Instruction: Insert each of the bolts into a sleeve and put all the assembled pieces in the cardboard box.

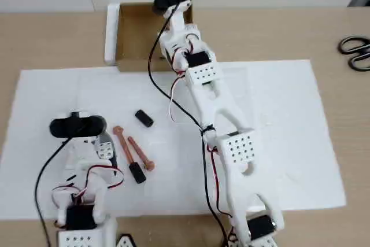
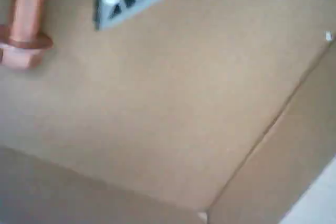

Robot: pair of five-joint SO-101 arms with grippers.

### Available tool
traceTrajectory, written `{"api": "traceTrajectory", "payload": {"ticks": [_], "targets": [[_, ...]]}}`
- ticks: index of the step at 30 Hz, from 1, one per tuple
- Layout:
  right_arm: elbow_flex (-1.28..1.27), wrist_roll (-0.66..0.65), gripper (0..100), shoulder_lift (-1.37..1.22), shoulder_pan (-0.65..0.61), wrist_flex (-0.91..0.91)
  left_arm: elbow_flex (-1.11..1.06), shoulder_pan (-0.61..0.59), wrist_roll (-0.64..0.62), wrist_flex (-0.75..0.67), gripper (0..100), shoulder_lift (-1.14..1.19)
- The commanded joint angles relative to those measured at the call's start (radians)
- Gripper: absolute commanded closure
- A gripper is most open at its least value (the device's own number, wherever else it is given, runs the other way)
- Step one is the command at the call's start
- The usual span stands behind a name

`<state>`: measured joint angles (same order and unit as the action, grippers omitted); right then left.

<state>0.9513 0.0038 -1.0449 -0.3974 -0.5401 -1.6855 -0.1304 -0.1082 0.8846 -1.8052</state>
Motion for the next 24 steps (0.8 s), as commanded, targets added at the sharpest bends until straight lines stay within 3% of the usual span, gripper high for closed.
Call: {"api": "traceTrajectory", "payload": {"ticks": [1,5,19,24], "targets": [[0.055,0.008,87.5,0.03,0.007,-0.005,0.005,0.0,0.003,0.003,99,-0.014],[0.08,0.008,87.6,0.051,-0.005,-0.044,0.005,0.0,0.003,0.003,99,-0.014],[0.358,0.006,87.3,0.237,-0.041,-0.641,0.005,0.0,0.003,0.003,99,-0.014],[0.416,0.005,87.3,0.243,-0.036,-0.773,0.005,0.0,0.003,0.003,99,-0.014]]}}
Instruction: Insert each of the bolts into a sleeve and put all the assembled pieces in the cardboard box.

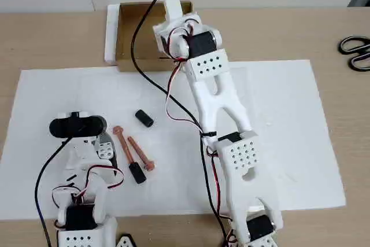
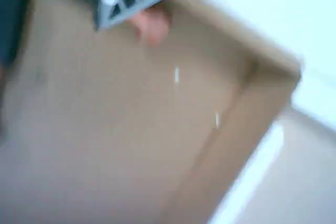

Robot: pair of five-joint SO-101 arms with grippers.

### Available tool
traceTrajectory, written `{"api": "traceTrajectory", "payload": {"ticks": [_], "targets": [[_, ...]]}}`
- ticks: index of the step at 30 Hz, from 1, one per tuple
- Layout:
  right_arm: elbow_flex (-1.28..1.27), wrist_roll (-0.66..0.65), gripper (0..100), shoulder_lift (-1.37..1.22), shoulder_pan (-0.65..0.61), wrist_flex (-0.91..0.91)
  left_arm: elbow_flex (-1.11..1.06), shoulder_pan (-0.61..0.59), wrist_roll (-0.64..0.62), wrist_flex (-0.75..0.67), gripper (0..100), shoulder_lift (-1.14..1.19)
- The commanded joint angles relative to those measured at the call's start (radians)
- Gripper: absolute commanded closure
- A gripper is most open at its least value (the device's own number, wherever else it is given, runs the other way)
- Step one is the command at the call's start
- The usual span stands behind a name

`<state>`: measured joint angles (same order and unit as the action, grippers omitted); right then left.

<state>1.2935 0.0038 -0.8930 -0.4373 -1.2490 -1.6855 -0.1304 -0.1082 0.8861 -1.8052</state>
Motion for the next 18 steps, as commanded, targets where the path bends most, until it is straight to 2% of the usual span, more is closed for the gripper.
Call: {"api": "traceTrajectory", "payload": {"ticks": [1,11,18], "targets": [[0.092,0.005,87.3,0.091,-0.001,-0.09,0.005,0.0,0.003,0.002,99,-0.014],[0.227,0.005,87.6,0.091,-0.053,-0.406,0.005,0.0,0.003,0.002,99,-0.014],[0.226,0.008,87.6,0.091,-0.096,-0.43,0.005,0.0,0.003,0.002,99,-0.014]]}}
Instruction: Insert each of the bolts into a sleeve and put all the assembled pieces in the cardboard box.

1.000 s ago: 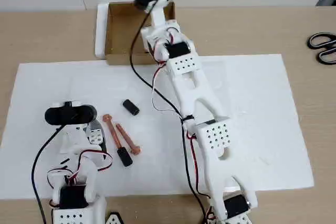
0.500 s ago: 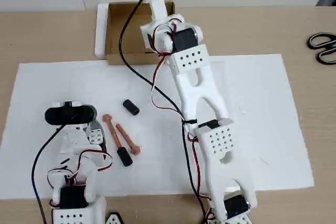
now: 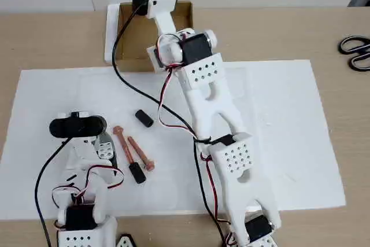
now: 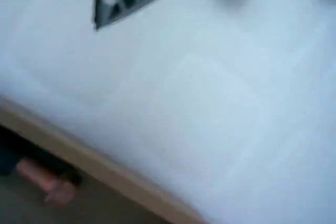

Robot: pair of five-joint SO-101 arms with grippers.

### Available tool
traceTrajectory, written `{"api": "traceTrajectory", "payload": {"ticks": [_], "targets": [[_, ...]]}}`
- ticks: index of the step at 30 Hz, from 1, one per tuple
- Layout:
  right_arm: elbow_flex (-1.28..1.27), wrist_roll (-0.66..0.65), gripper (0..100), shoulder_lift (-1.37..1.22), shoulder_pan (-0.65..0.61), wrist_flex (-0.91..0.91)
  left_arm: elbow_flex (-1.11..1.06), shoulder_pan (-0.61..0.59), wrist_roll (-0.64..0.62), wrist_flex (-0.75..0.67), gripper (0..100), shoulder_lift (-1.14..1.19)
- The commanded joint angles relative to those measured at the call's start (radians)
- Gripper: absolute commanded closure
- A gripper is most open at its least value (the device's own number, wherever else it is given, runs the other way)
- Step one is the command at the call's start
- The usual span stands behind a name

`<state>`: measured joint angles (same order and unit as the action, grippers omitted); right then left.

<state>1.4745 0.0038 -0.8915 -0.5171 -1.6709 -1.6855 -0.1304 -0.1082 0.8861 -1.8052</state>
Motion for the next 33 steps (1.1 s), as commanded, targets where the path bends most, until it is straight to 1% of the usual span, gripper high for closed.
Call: {"api": "traceTrajectory", "payload": {"ticks": [1,7,13,15,19,26,29,33], "targets": [[0.044,0.008,87.6,0.09,-0.025,-0.01,0.005,0.0,0.003,0.002,99,-0.014],[0.043,0.008,87.6,0.091,-0.062,-0.018,0.005,0.0,0.003,0.002,99,-0.014],[0.041,0.003,87.7,0.105,-0.056,-0.027,0.005,0.0,0.003,0.002,99,-0.014],[0.005,0.003,87.7,0.14,-0.056,-0.027,0.005,0.0,0.003,0.002,99,-0.014],[-0.227,0.002,87.7,0.272,-0.056,-0.027,0.005,0.0,0.003,0.002,99,-0.014],[-0.657,0.002,87.6,0.602,-0.056,-0.019,0.005,0.0,0.003,0.002,99,-0.014],[-0.764,0.009,87.6,0.693,-0.059,-0.015,0.005,0.0,0.003,0.002,99,-0.014],[-0.806,0.008,87.6,0.722,-0.056,-0.019,0.005,0.0,0.003,0.002,99,-0.014]]}}
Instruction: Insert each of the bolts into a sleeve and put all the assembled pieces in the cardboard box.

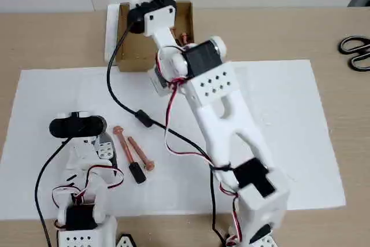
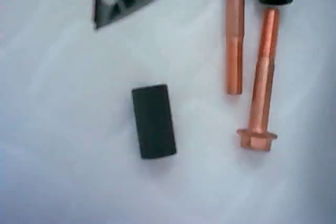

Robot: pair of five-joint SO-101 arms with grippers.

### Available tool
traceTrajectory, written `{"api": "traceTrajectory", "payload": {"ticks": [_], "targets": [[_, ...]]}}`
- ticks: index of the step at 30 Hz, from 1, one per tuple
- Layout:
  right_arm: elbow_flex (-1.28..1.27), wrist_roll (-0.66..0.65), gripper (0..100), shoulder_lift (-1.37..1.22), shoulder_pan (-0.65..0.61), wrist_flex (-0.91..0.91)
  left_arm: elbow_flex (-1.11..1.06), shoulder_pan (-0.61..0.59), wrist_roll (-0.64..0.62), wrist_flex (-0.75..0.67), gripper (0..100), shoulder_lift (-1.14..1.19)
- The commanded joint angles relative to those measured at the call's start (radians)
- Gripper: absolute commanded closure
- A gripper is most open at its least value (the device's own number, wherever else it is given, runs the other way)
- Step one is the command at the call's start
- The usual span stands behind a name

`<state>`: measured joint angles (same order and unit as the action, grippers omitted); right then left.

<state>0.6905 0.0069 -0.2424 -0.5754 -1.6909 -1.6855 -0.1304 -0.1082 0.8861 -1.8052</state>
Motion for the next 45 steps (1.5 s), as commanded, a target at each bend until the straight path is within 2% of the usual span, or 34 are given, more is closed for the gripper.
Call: {"api": "traceTrajectory", "payload": {"ticks": [1,7,13,19,26,31,33,36,40,45], "targets": [[-0.044,0.002,87.6,0.074,0.01,0.001,0.005,0.0,0.003,0.002,99,-0.014],[-0.17,0.0,87.6,0.074,0.025,0.007,0.005,0.0,0.003,0.002,99,-0.014],[-0.18,-0.077,87.6,0.067,-0.002,0.007,0.005,0.0,0.003,0.002,99,-0.014],[-0.181,-0.086,87.6,0.065,-0.064,0.013,0.005,0.0,0.003,0.002,99,-0.014],[-0.175,-0.095,87.6,-0.042,-0.064,0.033,0.005,-0.008,0.008,0.002,99,-0.014],[-0.175,-0.155,87.6,-0.122,-0.068,0.097,0.005,-0.008,0.118,0.006,99,-0.014],[-0.175,-0.155,87.6,-0.136,-0.065,0.12,0.005,-0.009,0.126,0.006,99,-0.014],[-0.175,-0.155,87.6,-0.148,-0.065,0.17,0.005,-0.086,0.124,0.0,99,-0.014],[-0.173,-0.155,87.6,-0.147,-0.062,0.202,0.004,-0.25,0.109,-0.026,99,-0.014],[-0.173,-0.155,87.6,-0.154,-0.067,0.203,0.007,-0.376,0.052,0.021,99,-0.014]]}}
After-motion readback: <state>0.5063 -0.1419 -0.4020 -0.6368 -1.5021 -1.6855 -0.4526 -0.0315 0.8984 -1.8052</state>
